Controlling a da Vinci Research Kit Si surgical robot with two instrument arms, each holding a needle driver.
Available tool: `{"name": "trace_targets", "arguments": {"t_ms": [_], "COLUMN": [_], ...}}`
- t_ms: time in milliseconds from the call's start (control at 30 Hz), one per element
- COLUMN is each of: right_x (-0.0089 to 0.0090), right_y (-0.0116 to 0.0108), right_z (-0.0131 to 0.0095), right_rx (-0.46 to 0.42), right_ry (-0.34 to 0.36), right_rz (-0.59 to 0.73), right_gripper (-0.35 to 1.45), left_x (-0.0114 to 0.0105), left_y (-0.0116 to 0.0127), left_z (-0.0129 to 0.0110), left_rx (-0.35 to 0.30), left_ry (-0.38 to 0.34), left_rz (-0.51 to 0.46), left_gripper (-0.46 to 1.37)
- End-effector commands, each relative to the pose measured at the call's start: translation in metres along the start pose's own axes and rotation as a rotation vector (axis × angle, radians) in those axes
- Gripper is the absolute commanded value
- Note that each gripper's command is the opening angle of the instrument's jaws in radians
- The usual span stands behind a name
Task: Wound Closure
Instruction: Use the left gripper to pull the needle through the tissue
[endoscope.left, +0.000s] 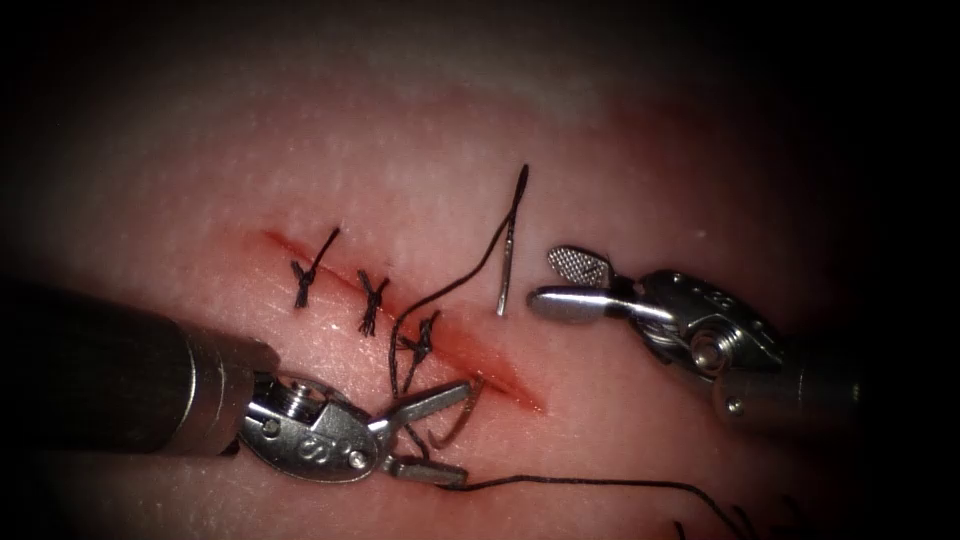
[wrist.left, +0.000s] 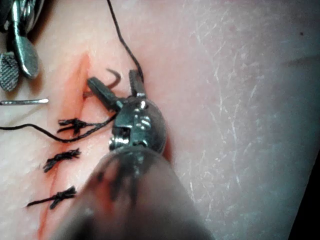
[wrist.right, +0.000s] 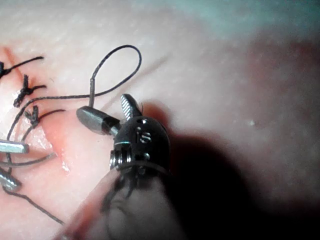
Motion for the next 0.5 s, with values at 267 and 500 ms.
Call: {"name": "trace_targets", "arguments": {"t_ms": [267,500], "right_x": [-0.0008,-0.0013], "right_y": [-0.0004,-0.0011], "right_z": [-0.0003,-0.0007], "right_rx": [0.001,0.046], "right_ry": [0.002,-0.019], "right_rz": [-0.004,-0.004], "right_gripper": [0.76,0.83], "left_x": [0.0003,0.0018], "left_y": [-0.0012,-0.0016], "left_z": [0.0000,-0.0006], "left_rx": [-0.136,-0.246], "left_ry": [0.119,0.190], "left_rz": [-0.143,-0.329], "left_gripper": [-0.35,-0.35]}}
